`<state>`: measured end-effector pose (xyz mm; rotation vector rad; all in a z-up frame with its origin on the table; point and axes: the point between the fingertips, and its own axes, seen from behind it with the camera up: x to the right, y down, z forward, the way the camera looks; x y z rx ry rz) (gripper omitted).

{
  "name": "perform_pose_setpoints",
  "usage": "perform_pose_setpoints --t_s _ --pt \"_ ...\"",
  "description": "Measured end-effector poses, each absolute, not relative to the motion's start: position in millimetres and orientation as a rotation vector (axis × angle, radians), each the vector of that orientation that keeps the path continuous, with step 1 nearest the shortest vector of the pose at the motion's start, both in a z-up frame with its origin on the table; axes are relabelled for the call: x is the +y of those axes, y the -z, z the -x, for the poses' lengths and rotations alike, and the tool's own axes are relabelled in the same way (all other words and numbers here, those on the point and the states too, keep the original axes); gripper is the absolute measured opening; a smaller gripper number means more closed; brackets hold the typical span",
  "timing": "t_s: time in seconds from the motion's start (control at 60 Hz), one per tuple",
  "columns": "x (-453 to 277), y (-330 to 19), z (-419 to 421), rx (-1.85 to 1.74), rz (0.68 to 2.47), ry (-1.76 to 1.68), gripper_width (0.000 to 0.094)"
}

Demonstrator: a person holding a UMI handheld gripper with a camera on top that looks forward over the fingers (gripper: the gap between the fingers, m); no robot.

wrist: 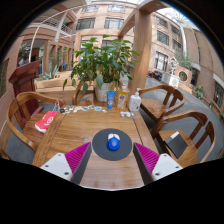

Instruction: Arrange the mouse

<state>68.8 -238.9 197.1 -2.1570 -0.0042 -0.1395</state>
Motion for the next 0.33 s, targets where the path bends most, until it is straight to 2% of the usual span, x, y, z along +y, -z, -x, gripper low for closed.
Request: perform_pose_setpoints --t_s 0.333 --pt "-265.4 -201.0 -59.3 -0.054 2.151 0.147 0.0853"
